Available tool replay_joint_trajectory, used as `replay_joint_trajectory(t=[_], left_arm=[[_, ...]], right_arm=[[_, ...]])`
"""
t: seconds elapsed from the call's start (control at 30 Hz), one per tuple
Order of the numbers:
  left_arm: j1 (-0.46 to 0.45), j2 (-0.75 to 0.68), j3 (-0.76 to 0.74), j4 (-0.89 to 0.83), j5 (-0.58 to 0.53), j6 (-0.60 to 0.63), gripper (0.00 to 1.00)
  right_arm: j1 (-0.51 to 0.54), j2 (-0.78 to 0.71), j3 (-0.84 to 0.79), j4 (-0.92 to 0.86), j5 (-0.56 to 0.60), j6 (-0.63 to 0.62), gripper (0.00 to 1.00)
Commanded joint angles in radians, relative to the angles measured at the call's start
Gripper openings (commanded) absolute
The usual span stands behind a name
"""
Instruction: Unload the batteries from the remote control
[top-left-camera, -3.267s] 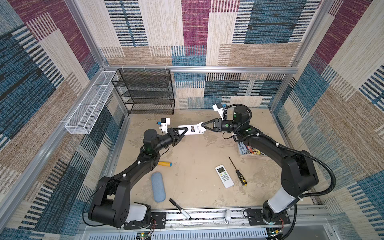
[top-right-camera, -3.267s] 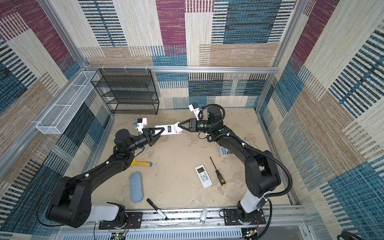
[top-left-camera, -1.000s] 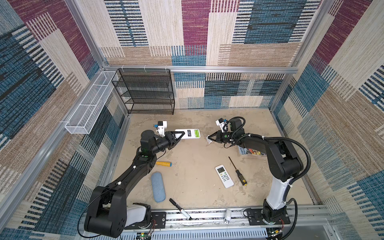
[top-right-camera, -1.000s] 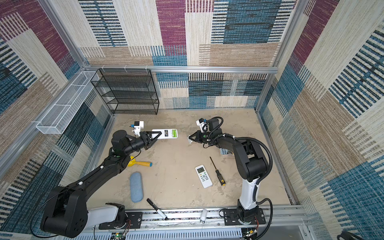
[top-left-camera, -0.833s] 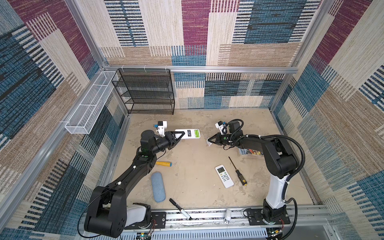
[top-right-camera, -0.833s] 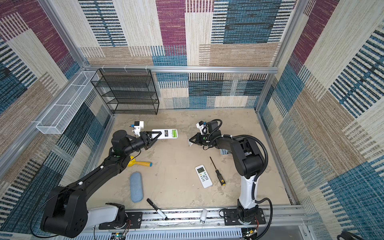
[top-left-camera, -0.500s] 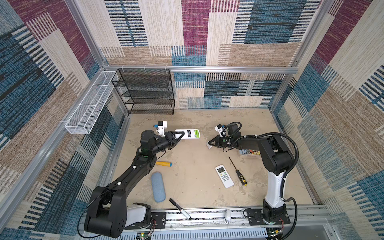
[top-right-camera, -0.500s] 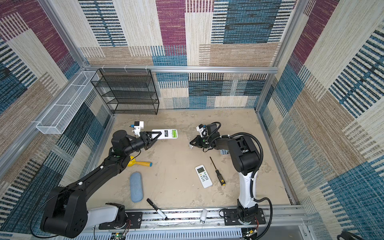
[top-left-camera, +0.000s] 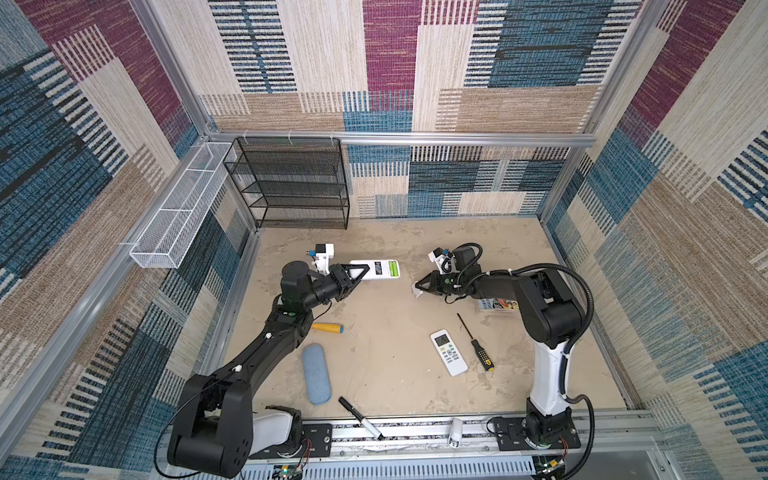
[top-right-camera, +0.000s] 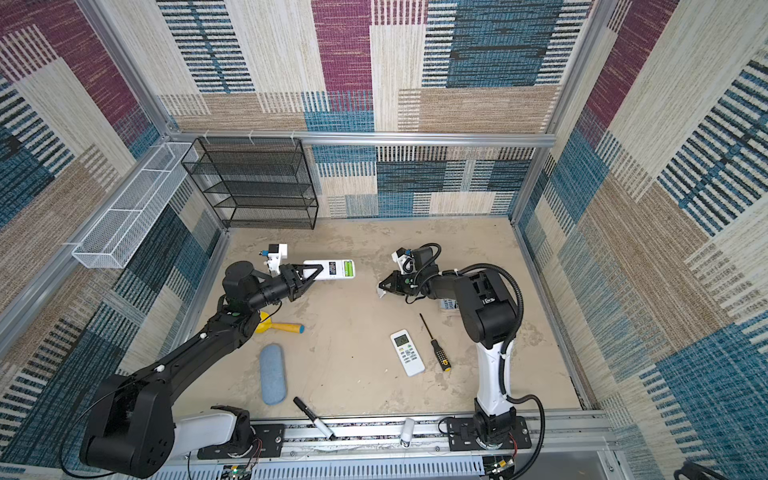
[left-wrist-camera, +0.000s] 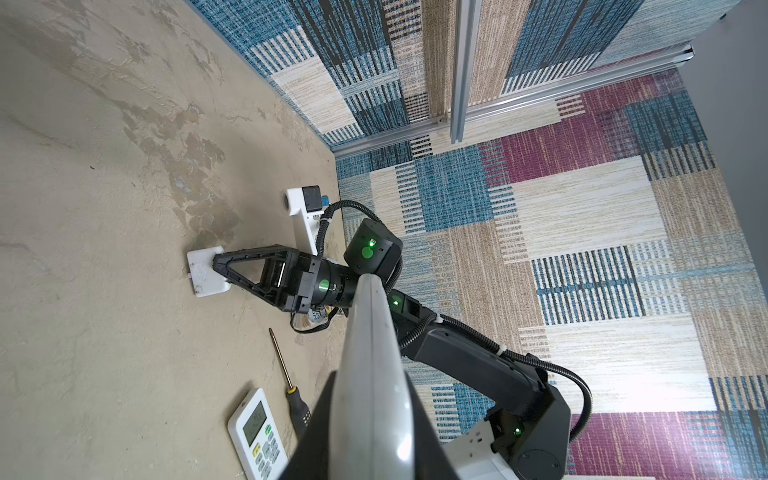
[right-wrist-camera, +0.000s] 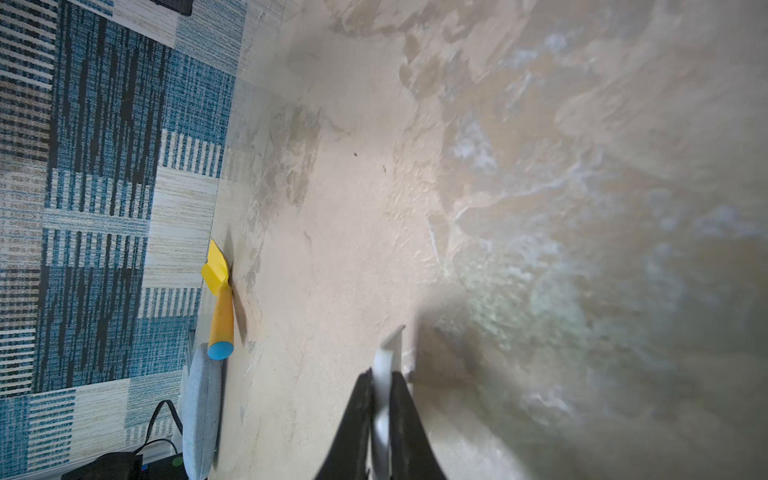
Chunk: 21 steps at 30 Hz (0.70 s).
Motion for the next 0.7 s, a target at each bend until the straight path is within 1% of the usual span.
replay_joint_trajectory(t=[0.0,0.2,0.33,0.43,0.6,0.67], left_arm=[[0.001,-0.008,-0.004,0.03,0.0,0.013,0.18],[0.001,-0.011,-0.013,0.032,-0.001,0.014,0.17],[0.001,-0.014,-0.013,0.026,-0.002,0.019,0.17],[0.001,-0.015,-0.012,0.017,-0.001,0.025,0.17],[0.001,-0.015,-0.012,0.014,-0.001,0.027,0.17],[0.001,-0.015,-0.01,0.01,0.0,0.03,0.17]], right_arm=[[0.0,0.0,0.008,-0.005,0.007,-0.01,0.21],[-0.002,0.004,0.012,-0.005,-0.001,-0.01,0.33],[-0.003,0.004,0.02,-0.024,0.014,-0.02,0.43],[-0.003,-0.006,0.022,-0.048,0.044,-0.037,0.54],[-0.004,-0.028,0.031,-0.089,0.096,-0.066,0.66],[-0.004,-0.038,0.036,-0.108,0.122,-0.08,0.68]])
